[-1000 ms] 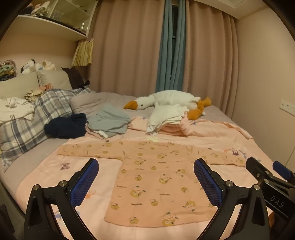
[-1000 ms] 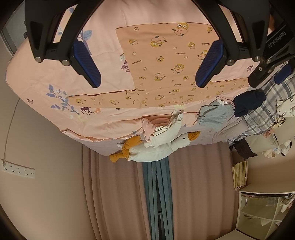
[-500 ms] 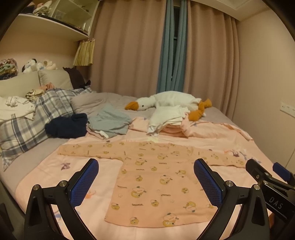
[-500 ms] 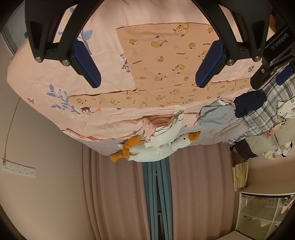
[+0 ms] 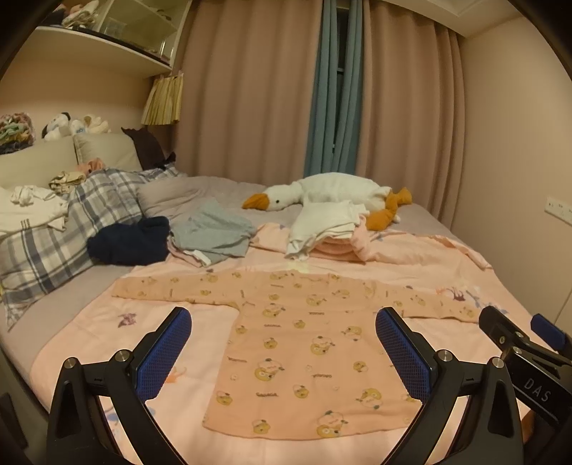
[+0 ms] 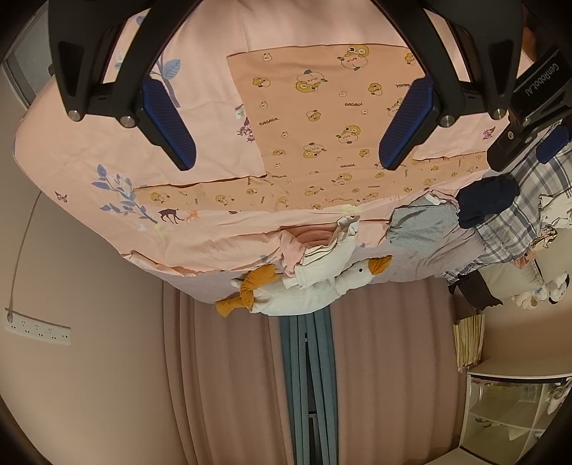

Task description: Fold small clothes

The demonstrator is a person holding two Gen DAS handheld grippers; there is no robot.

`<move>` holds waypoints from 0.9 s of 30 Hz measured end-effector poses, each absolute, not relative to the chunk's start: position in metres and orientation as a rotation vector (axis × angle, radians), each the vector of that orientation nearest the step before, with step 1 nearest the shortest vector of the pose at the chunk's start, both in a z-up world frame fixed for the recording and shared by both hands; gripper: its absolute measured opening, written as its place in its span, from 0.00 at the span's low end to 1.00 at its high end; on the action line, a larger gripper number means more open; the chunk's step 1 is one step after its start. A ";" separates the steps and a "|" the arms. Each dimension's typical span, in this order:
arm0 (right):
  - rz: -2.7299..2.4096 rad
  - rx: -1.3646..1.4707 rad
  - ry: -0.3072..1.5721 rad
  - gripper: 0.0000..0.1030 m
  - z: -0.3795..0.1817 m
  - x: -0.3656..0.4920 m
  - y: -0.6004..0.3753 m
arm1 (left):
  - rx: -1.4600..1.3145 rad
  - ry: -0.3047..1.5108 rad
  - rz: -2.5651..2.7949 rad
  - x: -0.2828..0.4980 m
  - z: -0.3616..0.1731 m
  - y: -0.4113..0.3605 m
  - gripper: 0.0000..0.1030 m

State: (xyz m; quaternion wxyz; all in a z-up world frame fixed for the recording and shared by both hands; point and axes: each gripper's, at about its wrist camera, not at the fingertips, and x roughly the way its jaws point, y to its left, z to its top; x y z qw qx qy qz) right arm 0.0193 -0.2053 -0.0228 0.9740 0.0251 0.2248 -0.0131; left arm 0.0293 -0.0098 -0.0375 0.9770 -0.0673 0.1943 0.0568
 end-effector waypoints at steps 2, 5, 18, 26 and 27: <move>-0.025 0.053 0.457 1.00 -0.023 0.020 -0.205 | -0.133 0.393 0.113 0.029 -0.038 -0.009 0.99; -0.006 0.063 0.460 1.00 -0.024 0.021 -0.206 | -0.134 0.392 0.101 0.031 -0.040 -0.007 0.99; 0.167 0.310 0.602 0.99 -0.018 0.181 -0.334 | -0.403 0.504 -0.102 0.171 -0.083 0.092 0.99; -0.105 0.486 0.835 0.89 -0.094 0.309 -0.477 | -0.496 0.830 -0.042 0.290 -0.218 0.121 0.86; -0.119 0.531 0.851 0.88 -0.107 0.315 -0.490 | -0.466 0.887 -0.025 0.298 -0.233 0.120 0.81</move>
